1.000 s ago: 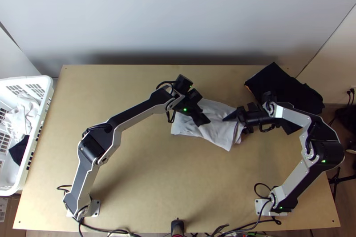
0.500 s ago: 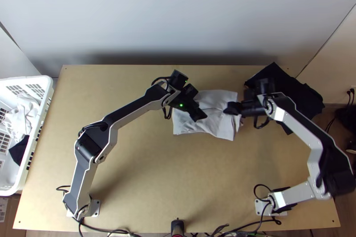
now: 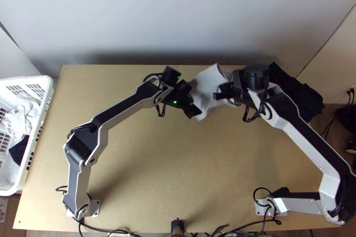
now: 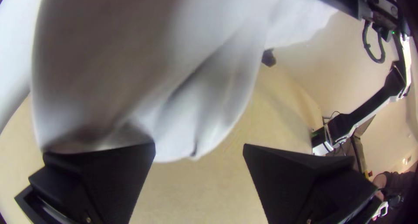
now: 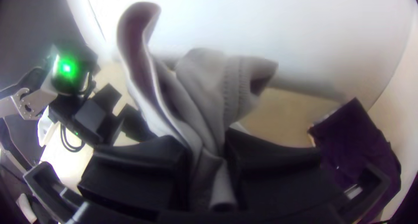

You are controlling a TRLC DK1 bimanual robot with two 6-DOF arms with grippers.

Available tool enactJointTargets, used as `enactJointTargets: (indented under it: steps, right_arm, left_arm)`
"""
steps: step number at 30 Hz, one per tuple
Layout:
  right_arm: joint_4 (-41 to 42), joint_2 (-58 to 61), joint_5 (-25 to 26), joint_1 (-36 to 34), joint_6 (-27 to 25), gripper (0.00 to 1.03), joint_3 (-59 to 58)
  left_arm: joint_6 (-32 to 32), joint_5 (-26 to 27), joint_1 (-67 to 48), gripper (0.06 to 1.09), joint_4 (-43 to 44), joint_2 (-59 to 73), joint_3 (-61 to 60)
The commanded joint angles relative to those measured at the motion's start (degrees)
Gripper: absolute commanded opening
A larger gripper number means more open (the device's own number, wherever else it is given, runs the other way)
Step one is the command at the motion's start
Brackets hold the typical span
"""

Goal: Fold the t-shirt

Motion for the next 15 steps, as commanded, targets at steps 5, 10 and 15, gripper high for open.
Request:
enactJointTargets:
  steps: [5, 10, 15]
  right_arm:
    - [6.2, -1.4, 7.1, -0.2, -1.1, 0.03, 6.8]
    - [5.5, 1.4, 8.2, -3.4, 0.9, 0.03, 9.1]
    - [4.3, 5.2, 8.2, -11.7, 6.9, 0.03, 11.6]
  left_arm:
    - [2.0, -5.9, 2.8, 1.04, 4.0, -13.1, -8.9]
    - [3.4, -6.1, 4.6, 1.04, 4.0, -17.7, -12.6]
    - [4.1, -6.2, 6.4, 1.04, 3.8, -20.7, -15.6]
